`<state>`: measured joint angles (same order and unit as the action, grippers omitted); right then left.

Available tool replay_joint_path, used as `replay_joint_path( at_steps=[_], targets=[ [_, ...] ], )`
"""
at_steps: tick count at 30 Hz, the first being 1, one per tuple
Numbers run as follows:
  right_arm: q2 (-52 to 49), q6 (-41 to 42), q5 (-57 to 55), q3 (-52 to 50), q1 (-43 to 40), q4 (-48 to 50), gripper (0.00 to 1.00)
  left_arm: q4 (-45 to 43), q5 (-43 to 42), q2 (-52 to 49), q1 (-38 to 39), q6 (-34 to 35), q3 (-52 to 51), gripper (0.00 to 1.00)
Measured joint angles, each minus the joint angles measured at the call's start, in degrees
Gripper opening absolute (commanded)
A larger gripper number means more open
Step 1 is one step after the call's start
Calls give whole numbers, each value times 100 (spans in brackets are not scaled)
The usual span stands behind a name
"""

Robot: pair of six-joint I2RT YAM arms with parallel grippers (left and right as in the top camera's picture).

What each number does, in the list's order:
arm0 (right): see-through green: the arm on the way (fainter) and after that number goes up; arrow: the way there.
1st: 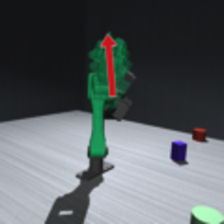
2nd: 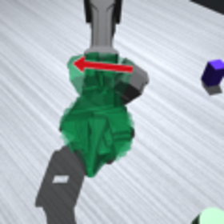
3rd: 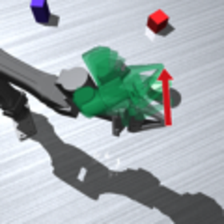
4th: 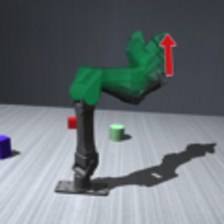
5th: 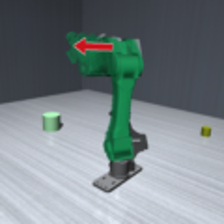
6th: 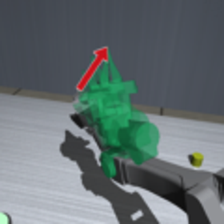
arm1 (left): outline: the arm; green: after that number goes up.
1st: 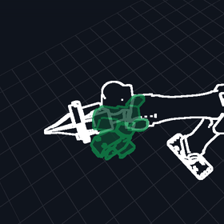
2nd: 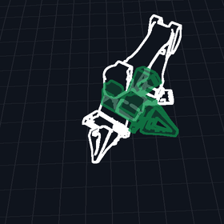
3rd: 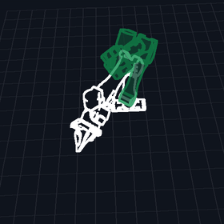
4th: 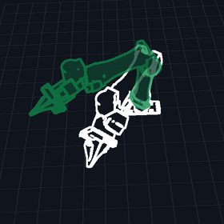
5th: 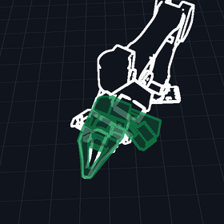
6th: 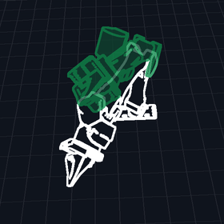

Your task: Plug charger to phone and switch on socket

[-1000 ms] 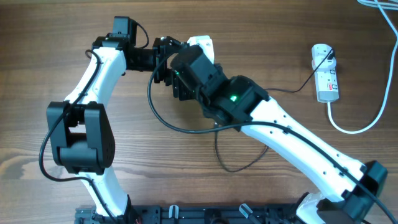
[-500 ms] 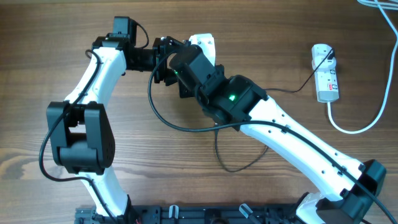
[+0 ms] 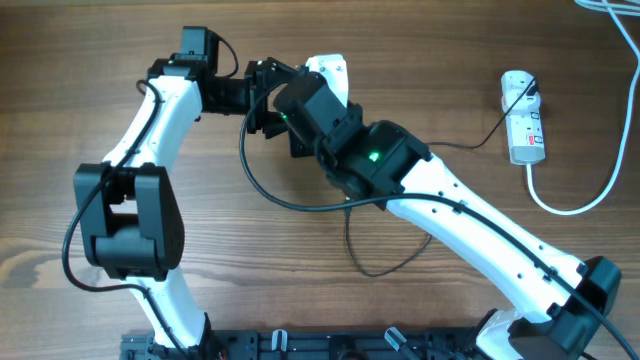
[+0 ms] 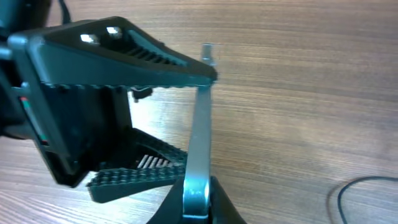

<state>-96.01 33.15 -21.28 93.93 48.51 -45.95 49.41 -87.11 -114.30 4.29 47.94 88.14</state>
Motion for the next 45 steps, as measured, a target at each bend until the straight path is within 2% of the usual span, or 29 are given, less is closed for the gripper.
replay_joint_path(
  at_steps=[5,8,9,14,17,20,21,23,26,32,35,39,42,45],
  targets=[
    [-2,2,-2,0,-2,-4,5,0,-2,0,-9,2,0,74],
    [-2,4,-2,0,-2,-2,5,-7,-4,0,-9,4,0,89],
    [-2,26,-2,0,0,-2,5,-22,-4,0,-9,42,0,100],
    [-7,544,22,0,-22,-9,5,-203,-109,0,-9,83,13,100],
    [-7,1333,24,0,-103,-11,4,-214,-103,0,-7,83,15,100],
    [0,2769,22,0,-271,-103,5,-214,-31,0,-7,83,15,100],
    [7,3611,24,0,-306,-144,5,-214,-11,0,-7,83,15,100],
    [55,4597,42,0,-378,-201,5,-214,31,0,-7,83,15,100],
    [118,5899,221,0,-378,-195,4,-214,48,0,-7,107,15,95],
    [125,7278,358,0,-378,-175,4,-238,76,0,-7,413,15,83],
    [125,7711,372,0,-378,-166,4,-236,92,0,-7,498,15,75],
    [125,8052,374,0,-378,-151,4,-238,111,0,17,678,15,69],
    [125,8192,387,0,-378,-151,4,-238,131,0,85,798,15,57],
    [125,8301,409,0,-378,-151,5,-254,138,0,157,876,17,56]
  ],
)
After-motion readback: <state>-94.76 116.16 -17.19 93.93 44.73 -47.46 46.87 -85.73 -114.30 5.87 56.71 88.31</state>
